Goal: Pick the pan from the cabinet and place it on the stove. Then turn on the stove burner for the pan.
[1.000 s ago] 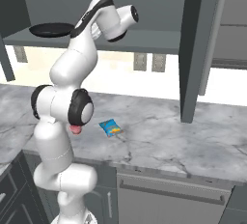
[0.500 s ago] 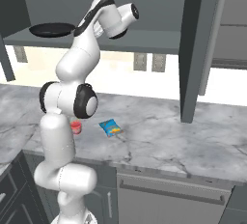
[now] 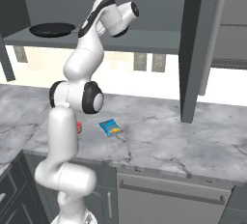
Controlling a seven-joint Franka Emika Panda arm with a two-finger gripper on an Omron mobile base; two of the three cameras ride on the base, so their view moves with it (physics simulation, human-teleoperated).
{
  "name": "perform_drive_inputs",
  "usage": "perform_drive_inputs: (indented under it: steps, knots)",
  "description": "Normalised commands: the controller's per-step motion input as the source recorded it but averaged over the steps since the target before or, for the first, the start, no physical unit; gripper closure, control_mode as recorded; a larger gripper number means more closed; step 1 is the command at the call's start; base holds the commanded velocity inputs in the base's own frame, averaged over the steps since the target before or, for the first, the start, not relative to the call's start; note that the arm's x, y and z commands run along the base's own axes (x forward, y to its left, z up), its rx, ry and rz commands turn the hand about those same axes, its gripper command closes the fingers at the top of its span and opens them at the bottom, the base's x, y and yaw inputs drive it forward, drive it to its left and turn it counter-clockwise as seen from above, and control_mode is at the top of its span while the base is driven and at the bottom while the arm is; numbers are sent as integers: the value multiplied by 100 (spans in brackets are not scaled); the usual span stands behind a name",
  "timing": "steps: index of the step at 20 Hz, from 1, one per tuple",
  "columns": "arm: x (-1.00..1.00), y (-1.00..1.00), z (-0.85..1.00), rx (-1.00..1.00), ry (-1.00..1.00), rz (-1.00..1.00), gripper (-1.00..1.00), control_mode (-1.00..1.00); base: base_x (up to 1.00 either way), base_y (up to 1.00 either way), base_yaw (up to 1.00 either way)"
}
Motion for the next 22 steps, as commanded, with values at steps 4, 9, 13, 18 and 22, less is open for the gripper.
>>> perform_drive_inputs:
  steps: [4,9,13,18,22]
  knots:
    - [41,0,-2,-4,0,0,-100,-100,0,0,0]
    - [42,0,-5,-3,0,0,-100,-100,0,0,0]
    - [38,0,-8,-4,0,0,-100,-100,0,0,0]
    - [32,0,-8,-5,4,0,-100,-100,0,0,0]
    - [14,3,-7,-6,3,0,-100,-100,0,0,0]
